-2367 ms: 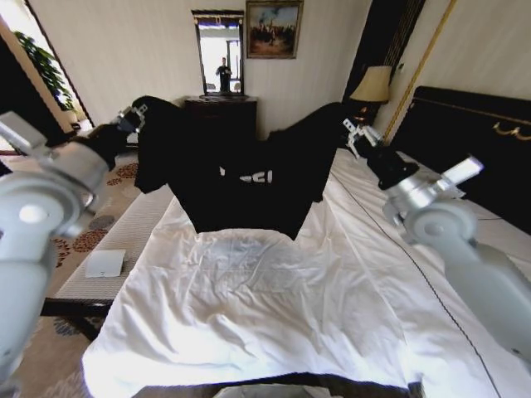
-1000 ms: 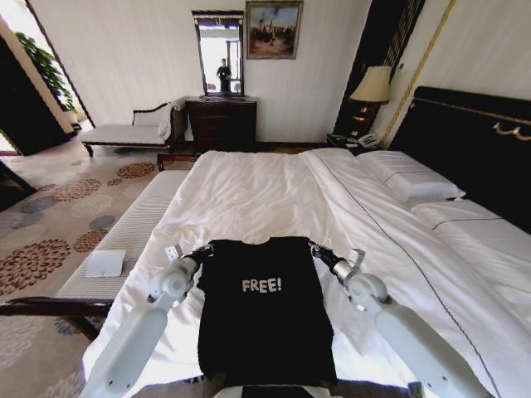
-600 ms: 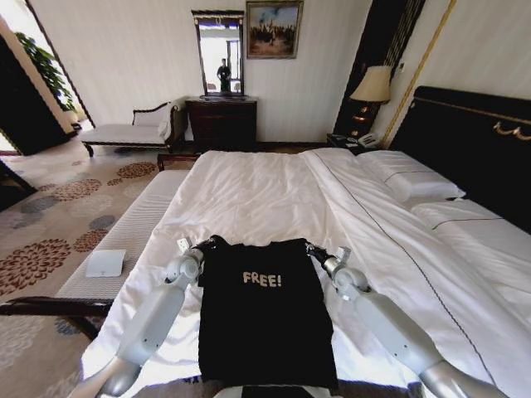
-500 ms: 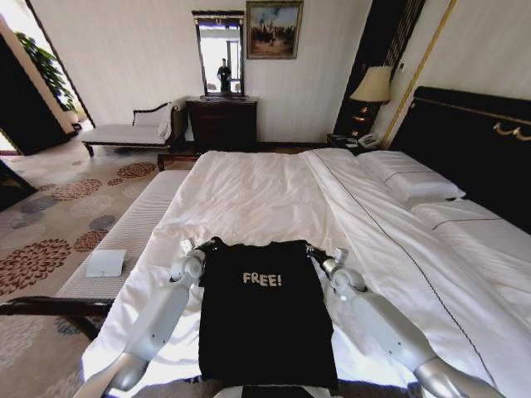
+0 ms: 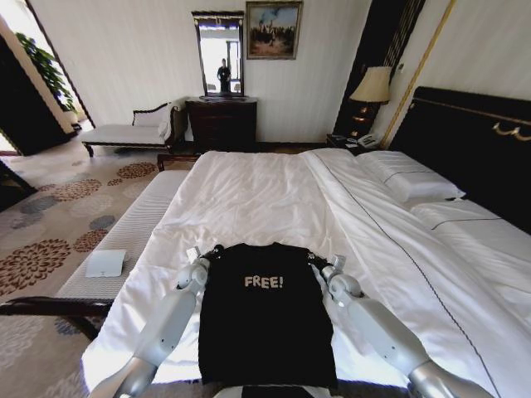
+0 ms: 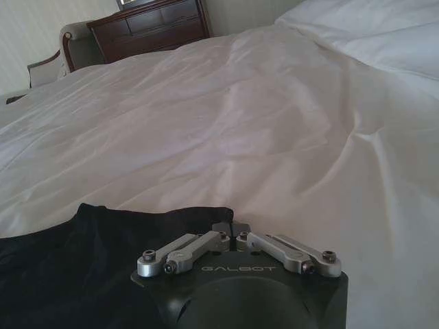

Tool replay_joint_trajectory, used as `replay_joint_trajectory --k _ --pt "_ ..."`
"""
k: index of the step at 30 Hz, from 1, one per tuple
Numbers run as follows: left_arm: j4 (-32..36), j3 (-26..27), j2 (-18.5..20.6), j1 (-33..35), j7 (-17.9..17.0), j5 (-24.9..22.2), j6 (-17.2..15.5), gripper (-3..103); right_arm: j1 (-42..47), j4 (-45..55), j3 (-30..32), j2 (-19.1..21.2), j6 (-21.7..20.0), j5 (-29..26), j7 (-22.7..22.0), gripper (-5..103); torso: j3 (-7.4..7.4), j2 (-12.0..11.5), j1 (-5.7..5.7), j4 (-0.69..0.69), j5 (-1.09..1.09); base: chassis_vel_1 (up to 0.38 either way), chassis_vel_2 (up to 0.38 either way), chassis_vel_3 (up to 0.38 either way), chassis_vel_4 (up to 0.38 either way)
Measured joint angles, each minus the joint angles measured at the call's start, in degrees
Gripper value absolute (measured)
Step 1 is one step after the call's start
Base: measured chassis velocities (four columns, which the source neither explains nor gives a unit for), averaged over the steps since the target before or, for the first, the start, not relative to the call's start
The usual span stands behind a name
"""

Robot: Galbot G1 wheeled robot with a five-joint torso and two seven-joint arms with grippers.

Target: Fold the clothes on the bed.

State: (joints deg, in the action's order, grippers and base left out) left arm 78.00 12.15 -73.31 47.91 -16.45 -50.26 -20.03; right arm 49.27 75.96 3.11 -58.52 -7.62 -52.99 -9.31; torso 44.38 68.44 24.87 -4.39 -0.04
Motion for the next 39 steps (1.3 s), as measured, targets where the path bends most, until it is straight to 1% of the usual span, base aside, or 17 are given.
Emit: replay_joint_trajectory --k 2,4,7,9,12,15,16,17,21,23,25,26,28,29,30,32,39 --pt "0.49 0.19 -0.16 0.16 -0.11 -0.22 0.11 8 0.17 0.29 0.12 -0.15 0.15 0.04 -0.11 0 0.00 0.00 0.00 -0.01 0.00 0.000 0.000 0.000 0.000" --pt "1.94 0.89 -0.26 0.69 -0.39 -0.52 0.21 19 0.72 1.41 0.74 -0.29 0.86 0.43 0.00 5 0.00 0.00 0.00 -0.02 0.00 0.000 0.000 0.000 0.000" --pt "7.18 4.20 1.60 3.83 -1.31 -0.96 0.01 30 3.85 6.40 4.43 0.46 3.46 1.72 0.74 20 0.00 0.00 0.00 -0.03 0.00 0.000 0.000 0.000 0.000" --pt "7.87 4.80 1.94 4.36 -1.53 -1.12 -0.12 36 4.33 7.12 4.96 0.66 3.69 1.98 0.79 20 0.00 0.00 0.00 -0.03 0.01 0.000 0.000 0.000 0.000" --pt "14.71 11.13 4.99 11.13 -2.54 -3.02 -1.33 52 10.32 14.90 10.00 2.53 5.49 3.99 2.64 37 -0.01 0.00 -0.01 -0.01 -0.01 0.000 0.000 0.000 0.000" --pt "16.49 13.55 5.69 13.77 -2.58 -3.23 -1.33 57 12.55 17.40 11.21 2.86 6.03 4.07 3.35 42 -0.02 0.01 -0.01 -0.02 -0.01 0.000 0.000 0.000 0.000" --pt "18.64 16.28 6.25 17.19 -2.65 -3.72 -1.34 63 15.66 20.72 12.55 2.99 6.33 3.88 4.36 52 -0.01 0.01 -0.01 -0.02 -0.01 0.000 0.000 0.000 0.000" --pt "20.28 18.05 6.47 19.31 -2.66 -4.19 -1.34 69 17.53 22.92 13.07 2.96 6.41 3.39 4.94 52 -0.01 0.01 -0.02 0.00 -0.03 0.000 0.000 0.000 0.000" --pt "25.74 22.62 6.48 25.58 -2.62 -5.46 -1.32 80 21.91 28.04 13.20 2.36 4.96 0.39 4.91 69 -0.02 0.01 -0.02 -0.02 -0.01 0.000 0.000 0.000 0.000" --pt "30.73 27.42 5.62 31.17 -2.22 -6.77 -1.25 90 24.40 31.69 11.68 1.37 1.59 -3.53 1.49 80 -0.02 0.01 -0.02 0.01 0.01 0.000 0.000 0.000 0.000" --pt "31.73 28.46 5.47 32.49 -2.13 -7.02 -1.15 95 24.99 32.46 11.21 1.01 0.29 -4.26 0.29 80 -0.02 0.02 -0.02 0.02 0.02 0.000 0.000 0.000 0.000" --pt "32.45 29.39 5.44 33.69 -2.09 -7.09 -0.99 98 25.81 32.93 10.84 0.64 -1.37 -3.51 -1.23 85 -0.02 0.02 -0.03 0.03 0.00 0.000 0.000 0.000 0.000" --pt "32.79 29.83 5.52 34.26 -2.06 -7.12 -0.82 100 26.35 32.78 10.64 0.48 -1.95 -0.86 -1.96 90 -0.02 0.02 -0.03 0.00 -0.01 0.000 0.000 0.000 0.000" --pt "33.09 30.18 5.61 34.71 -2.04 -7.24 -0.72 100 26.82 32.04 10.37 0.46 -1.97 5.07 -2.38 96 -0.02 0.02 -0.02 -0.02 -0.01 0.000 0.000 0.000 0.000" --pt "33.80 31.16 5.61 35.61 -2.03 -7.62 -0.63 100 27.07 30.06 9.77 0.73 -0.66 15.16 -1.94 99 -0.01 0.02 -0.02 -0.04 -0.01 0.000 0.000 0.000 0.000" --pt "35.24 32.74 5.13 36.78 -2.13 -8.62 -0.62 100 27.21 28.27 9.29 1.37 0.96 25.39 -0.49 100 0.00 0.00 0.00 -0.02 0.00 0.000 0.000 0.000 0.000" --pt "37.39 34.14 4.42 38.94 -2.34 -8.80 -0.70 100 27.44 27.78 7.44 2.84 3.26 32.71 1.42 100 -0.01 0.01 -0.01 -0.02 -0.01 0.000 0.000 0.000 0.000"
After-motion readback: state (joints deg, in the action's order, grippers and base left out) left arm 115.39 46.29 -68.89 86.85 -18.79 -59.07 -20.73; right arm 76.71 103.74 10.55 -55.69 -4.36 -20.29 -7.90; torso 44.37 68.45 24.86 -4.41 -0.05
